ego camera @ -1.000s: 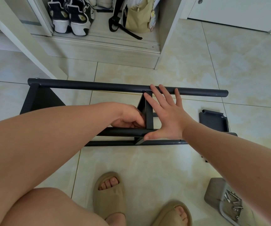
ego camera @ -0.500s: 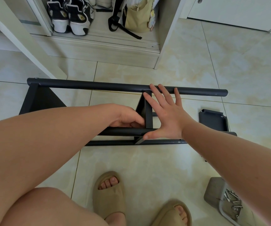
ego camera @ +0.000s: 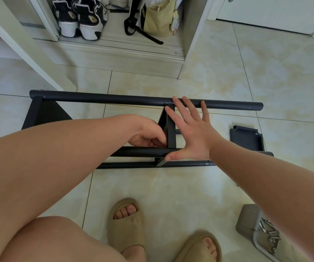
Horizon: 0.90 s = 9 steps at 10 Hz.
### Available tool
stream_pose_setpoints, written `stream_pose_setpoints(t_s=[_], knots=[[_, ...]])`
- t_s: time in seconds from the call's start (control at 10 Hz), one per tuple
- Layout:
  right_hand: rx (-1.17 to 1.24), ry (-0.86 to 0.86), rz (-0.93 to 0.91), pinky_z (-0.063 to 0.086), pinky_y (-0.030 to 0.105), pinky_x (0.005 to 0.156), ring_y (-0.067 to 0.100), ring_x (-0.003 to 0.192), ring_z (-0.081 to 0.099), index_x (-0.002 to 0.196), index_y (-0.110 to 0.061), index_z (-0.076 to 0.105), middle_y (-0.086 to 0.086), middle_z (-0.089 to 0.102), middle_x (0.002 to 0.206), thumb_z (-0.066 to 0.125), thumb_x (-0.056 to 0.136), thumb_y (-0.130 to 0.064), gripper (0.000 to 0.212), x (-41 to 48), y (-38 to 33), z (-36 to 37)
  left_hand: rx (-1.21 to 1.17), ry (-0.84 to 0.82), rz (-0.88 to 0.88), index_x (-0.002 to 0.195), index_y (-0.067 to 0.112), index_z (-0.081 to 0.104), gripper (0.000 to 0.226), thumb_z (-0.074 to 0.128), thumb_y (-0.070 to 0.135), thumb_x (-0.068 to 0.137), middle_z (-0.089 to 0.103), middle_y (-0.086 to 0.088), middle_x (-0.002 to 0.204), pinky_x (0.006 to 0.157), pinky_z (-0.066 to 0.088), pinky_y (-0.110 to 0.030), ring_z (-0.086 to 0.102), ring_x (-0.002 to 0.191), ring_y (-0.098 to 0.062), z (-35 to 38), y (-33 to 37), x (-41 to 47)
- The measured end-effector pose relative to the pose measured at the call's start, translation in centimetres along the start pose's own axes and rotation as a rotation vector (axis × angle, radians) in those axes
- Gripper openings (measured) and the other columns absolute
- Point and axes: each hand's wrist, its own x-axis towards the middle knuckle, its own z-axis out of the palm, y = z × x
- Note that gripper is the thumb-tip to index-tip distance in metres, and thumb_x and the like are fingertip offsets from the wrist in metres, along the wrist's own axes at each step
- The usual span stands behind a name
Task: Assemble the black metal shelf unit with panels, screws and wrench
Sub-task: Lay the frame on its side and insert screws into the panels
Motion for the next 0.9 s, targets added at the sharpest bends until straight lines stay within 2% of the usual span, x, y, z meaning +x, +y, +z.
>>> stream_pose_setpoints(t_s=[0.1,0.2,0.3,0.4,0.5,0.9], knots=[[0.001,-0.003,0.002,-0.014,0.065,0.118,0.027,0.153,-0.023,0.16,-0.028,-0.011,0.001,-0.024,0.167,0.031,0.055,-0.104,0.137,0.02,-0.02,-0.05,0.021,-0.016,-0.034,0.1,0.01,0.072,0.013,0.06,0.013,0.095,0.074,-0.008,0.094,0.1,0.049,-0.034,0.066,0.093,-0.021,0.03,-0.43,-0.11],[0.001,-0.004,0.002,-0.014,0.064,0.118,0.027,0.153,-0.024,0.16,-0.028,-0.012,0.001,-0.024,0.167,0.03,0.055,-0.104,0.137,0.01,-0.03,-0.1,0.035,0.011,-0.038,0.093,0.012,0.073,0.01,0.064,0.017,0.094,0.075,-0.006,0.09,0.093,0.052,-0.03,0.068,0.087,-0.017,0.07,-0.41,-0.21],[-0.004,-0.004,0.001,-0.014,0.064,0.118,0.028,0.153,-0.023,0.16,-0.028,-0.012,0.001,-0.024,0.167,0.03,0.055,-0.104,0.137,0.01,0.0,0.0,0.04,0.018,-0.043,0.089,0.011,0.074,0.009,0.066,0.013,0.092,0.075,-0.006,0.088,0.089,0.052,-0.028,0.068,0.083,-0.016,0.08,0.01,-0.27],[-0.007,-0.004,-0.001,-0.015,0.065,0.118,0.028,0.153,-0.023,0.16,-0.028,-0.012,0.002,-0.024,0.167,0.03,0.055,-0.104,0.137,0.02,0.0,-0.02,0.034,0.022,-0.05,0.09,0.009,0.073,0.009,0.065,0.009,0.092,0.075,-0.007,0.087,0.091,0.052,-0.029,0.068,0.082,-0.016,0.01,0.25,-0.23],[-0.002,-0.002,-0.003,-0.016,0.064,0.118,0.029,0.153,-0.022,0.16,-0.027,-0.011,0.002,-0.023,0.167,0.03,0.055,-0.104,0.137,0.02,0.0,-0.09,0.025,0.03,-0.045,0.092,0.007,0.073,0.009,0.063,0.006,0.092,0.074,-0.009,0.088,0.102,0.049,-0.034,0.068,0.088,-0.019,0.06,0.4,-0.18],[-0.008,-0.01,0.002,-0.015,0.064,0.118,0.028,0.153,-0.023,0.16,-0.028,-0.013,0.002,-0.024,0.167,0.029,0.055,-0.104,0.136,-0.02,-0.07,-0.15,0.009,0.044,0.062,0.1,0.004,0.069,0.016,0.058,-0.004,0.091,0.071,-0.01,0.088,0.094,0.053,-0.032,0.068,0.086,-0.02,0.06,-0.26,-0.07]])
